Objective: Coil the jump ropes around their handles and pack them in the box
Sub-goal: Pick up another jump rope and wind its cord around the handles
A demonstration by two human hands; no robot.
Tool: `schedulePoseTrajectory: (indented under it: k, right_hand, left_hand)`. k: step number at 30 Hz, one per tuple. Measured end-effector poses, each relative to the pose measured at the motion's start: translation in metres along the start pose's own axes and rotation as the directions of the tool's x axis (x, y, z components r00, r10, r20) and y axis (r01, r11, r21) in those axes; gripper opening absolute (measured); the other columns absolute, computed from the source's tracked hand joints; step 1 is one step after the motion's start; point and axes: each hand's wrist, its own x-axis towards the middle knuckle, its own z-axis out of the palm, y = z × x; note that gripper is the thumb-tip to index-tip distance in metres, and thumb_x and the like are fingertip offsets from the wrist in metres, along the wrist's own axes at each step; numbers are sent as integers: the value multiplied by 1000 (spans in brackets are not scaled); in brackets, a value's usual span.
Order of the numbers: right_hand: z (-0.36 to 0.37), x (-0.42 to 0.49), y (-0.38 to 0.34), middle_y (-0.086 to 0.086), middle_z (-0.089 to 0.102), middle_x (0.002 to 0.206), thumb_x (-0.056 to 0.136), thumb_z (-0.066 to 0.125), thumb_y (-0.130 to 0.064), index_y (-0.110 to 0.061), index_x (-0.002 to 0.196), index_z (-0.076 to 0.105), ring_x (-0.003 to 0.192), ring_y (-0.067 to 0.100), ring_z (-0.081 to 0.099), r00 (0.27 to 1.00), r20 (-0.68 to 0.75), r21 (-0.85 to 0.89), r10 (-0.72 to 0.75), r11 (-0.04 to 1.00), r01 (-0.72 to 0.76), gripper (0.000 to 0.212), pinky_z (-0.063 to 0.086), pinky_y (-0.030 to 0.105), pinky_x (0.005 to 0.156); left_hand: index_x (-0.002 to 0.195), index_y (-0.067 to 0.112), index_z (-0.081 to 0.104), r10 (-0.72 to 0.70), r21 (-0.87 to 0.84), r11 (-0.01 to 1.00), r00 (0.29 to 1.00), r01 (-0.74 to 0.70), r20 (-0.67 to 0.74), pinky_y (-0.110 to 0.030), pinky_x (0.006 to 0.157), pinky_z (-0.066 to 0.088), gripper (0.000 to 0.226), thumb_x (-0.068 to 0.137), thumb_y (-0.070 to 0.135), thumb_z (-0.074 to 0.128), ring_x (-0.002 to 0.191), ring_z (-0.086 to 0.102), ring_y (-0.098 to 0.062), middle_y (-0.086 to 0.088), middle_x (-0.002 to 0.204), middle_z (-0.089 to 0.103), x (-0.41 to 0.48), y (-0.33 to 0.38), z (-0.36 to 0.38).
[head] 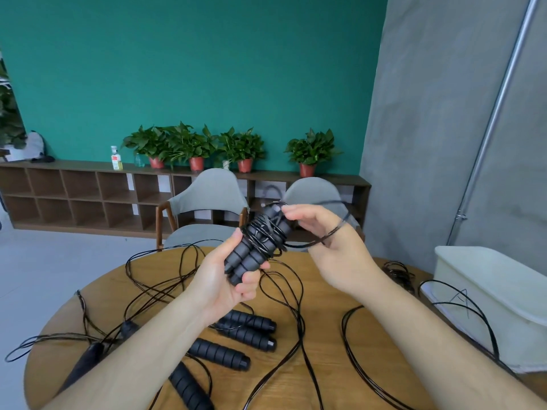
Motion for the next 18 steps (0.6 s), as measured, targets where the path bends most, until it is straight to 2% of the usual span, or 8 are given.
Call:
schedulePoseTrajectory:
  k: [3, 6, 8, 10, 11, 13, 15, 18]
  right_hand:
    - [1, -9, -4, 6, 68, 129, 69, 49, 14, -9, 128, 55, 129, 15, 57, 988, 39, 313, 151, 937, -156, 64, 44, 27, 108]
    - [5, -10, -10, 8, 74, 114, 83, 66, 6, -10, 129, 55, 114, 15, 66, 954, -22, 419, 300, 869, -264, 49, 52, 25, 93]
    - [9, -7, -11, 11, 72, 92, 89, 70, -7, -11, 120, 60, 96, 18, 69, 918, -126, 457, 375, 844, -282, 33, 53, 32, 94]
    - [6, -3, -10, 3, 58, 69, 95, 66, -18, -6, 98, 62, 74, 17, 61, 890, -224, 464, 398, 846, -261, 12, 52, 44, 99]
    - [3, -1, -7, -1, 48, 63, 99, 60, -23, -5, 91, 58, 65, 15, 51, 871, -267, 483, 413, 839, -250, 20, 54, 46, 97]
    - [-6, 4, -6, -5, 33, 59, 104, 52, -32, -2, 100, 60, 55, 12, 37, 803, -330, 545, 496, 795, -267, 31, 57, 42, 82]
    - [-14, 8, -6, -4, 31, 59, 105, 49, -38, -3, 116, 60, 51, 11, 34, 738, -392, 505, 550, 799, -327, 38, 57, 37, 69]
    - [-24, 8, -1, -2, 55, 75, 102, 51, -43, -14, 130, 54, 60, 9, 58, 732, -499, 120, 464, 873, -472, 41, 61, 42, 77]
  left_hand:
    - [104, -4, 67, 48, -51, 998, 999, -49, -21, -36, 67, 10, 71, 93, 64, 51, 50, 32, -14, -6, 61, 46, 2, 3, -2]
    - [111, 8, 63, 113, 13, 994, 994, -113, 2, -34, 62, 13, 54, 99, 58, 45, 50, 37, -13, -2, 63, 54, 3, 2, -2]
    - [111, 11, 62, 173, 80, 982, 985, -173, 13, -30, 56, 19, 47, 101, 54, 45, 52, 40, -12, 0, 66, 54, 5, 0, -2]
    - [117, 11, 65, 213, 130, 968, 977, -213, 16, -28, 51, 23, 46, 101, 51, 47, 55, 42, -13, -1, 73, 55, 5, 0, -4]
    - [120, 12, 66, 225, 157, 961, 974, -226, 27, -27, 50, 25, 46, 101, 50, 48, 56, 43, -13, -1, 75, 56, 4, 1, -5]
    - [120, 13, 68, 230, 197, 951, 971, -238, 63, -27, 51, 26, 45, 101, 47, 46, 57, 44, -14, -2, 75, 57, 3, 3, -8]
    - [113, 14, 70, 237, 233, 940, 968, -249, 77, -30, 54, 24, 43, 101, 46, 44, 57, 44, -14, -2, 73, 57, 0, 7, -13]
    - [99, 18, 75, 245, 253, 930, 963, -266, 112, -32, 56, 22, 42, 101, 47, 44, 57, 43, -16, -4, 72, 54, -9, 12, -15]
